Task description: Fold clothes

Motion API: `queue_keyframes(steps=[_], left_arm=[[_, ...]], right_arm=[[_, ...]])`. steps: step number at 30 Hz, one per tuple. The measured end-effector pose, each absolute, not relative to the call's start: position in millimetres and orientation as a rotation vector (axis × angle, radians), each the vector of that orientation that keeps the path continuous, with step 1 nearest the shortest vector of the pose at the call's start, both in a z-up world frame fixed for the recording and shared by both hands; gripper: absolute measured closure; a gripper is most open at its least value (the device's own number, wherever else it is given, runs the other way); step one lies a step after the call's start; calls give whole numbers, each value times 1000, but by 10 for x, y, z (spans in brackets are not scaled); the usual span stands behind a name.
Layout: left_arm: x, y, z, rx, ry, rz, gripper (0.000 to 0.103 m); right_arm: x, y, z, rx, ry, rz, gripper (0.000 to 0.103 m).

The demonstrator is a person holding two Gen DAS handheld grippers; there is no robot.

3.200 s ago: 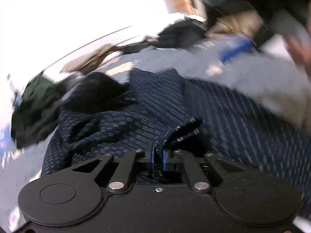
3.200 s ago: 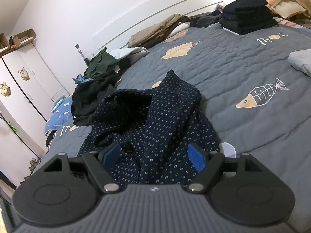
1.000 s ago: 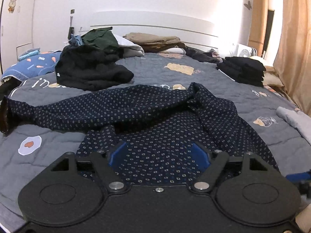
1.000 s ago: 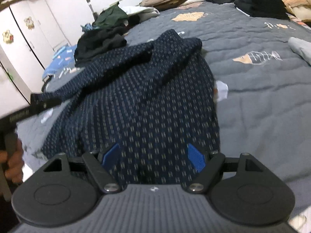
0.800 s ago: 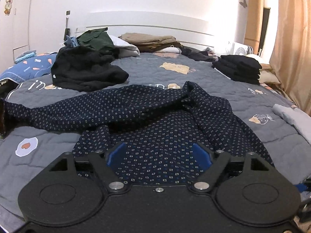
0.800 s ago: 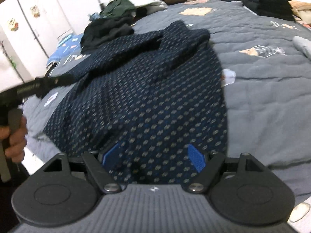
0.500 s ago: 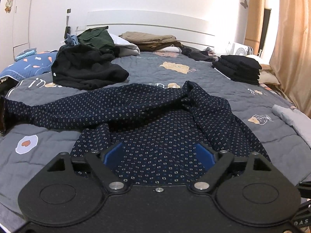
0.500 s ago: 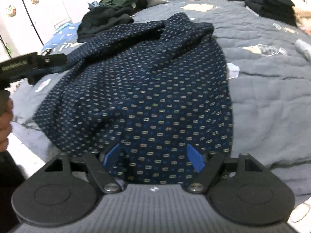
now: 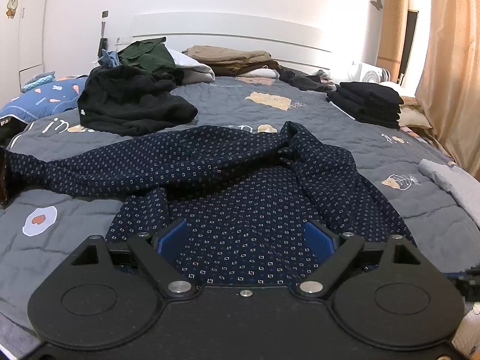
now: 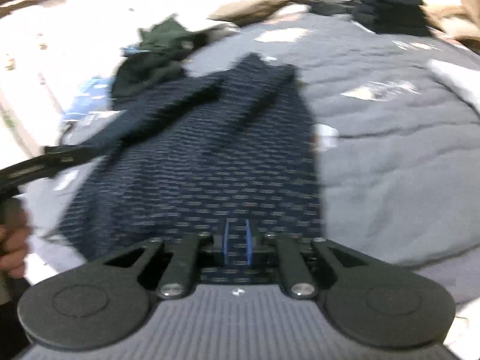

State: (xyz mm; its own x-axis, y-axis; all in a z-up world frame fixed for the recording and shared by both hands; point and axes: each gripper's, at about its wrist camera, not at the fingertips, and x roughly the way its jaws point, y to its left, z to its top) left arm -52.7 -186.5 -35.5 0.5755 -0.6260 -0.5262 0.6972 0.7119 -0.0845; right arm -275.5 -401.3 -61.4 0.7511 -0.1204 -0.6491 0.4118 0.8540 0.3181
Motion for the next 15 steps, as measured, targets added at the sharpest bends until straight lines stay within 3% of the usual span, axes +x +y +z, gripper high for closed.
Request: queue_keyframes(steps=[4, 15], left_arm=[[-545, -1875, -358, 146, 556, -780, 18], [-536, -1872, -350, 139, 565, -772, 17]], right_arm=[[-2618, -3801, -677, 396, 715, -248, 62], [-2489, -3651, -894, 288, 814, -280, 62]])
